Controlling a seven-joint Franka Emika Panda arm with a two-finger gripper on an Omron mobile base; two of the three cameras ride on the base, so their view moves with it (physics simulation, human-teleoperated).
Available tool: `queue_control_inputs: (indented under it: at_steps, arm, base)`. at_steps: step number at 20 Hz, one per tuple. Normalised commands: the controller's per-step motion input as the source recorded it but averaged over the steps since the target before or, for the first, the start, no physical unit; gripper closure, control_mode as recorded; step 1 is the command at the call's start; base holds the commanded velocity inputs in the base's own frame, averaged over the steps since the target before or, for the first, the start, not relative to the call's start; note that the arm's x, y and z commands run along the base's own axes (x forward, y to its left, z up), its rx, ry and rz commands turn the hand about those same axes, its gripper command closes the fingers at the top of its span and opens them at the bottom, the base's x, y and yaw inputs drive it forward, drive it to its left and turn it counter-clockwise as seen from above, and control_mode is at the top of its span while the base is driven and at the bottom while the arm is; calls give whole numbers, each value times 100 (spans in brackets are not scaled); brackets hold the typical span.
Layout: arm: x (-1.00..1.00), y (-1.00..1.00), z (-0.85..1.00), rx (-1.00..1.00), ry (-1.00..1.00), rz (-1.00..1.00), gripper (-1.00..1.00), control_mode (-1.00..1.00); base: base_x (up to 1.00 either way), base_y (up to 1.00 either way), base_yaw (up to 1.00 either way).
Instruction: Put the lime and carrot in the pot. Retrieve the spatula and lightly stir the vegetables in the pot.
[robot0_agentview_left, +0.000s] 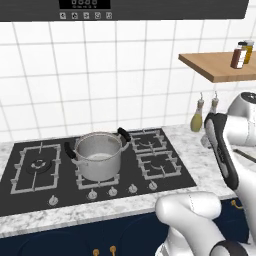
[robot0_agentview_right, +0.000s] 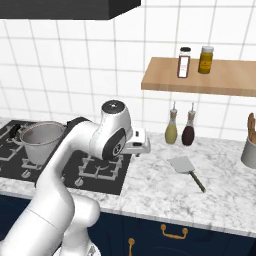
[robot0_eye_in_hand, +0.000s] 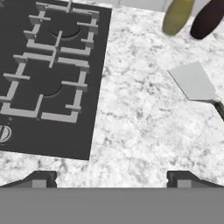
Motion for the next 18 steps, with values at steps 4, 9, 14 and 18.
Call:
queue_control_inputs:
  at_steps: [4,9,14,18]
  arm:
    - [0,-88,-2,-8,3,0,-100,-100]
    - [0,-91,-2,-1,2,0,-100,-100]
    - [0,-77,-10,3,0,0,-100,-100]
    - [0,-68,-22,1,0,0,-100,-100]
  base:
    - [0,0,0]
    - [0,0,0]
    - [0,0,0]
    - [0,0,0]
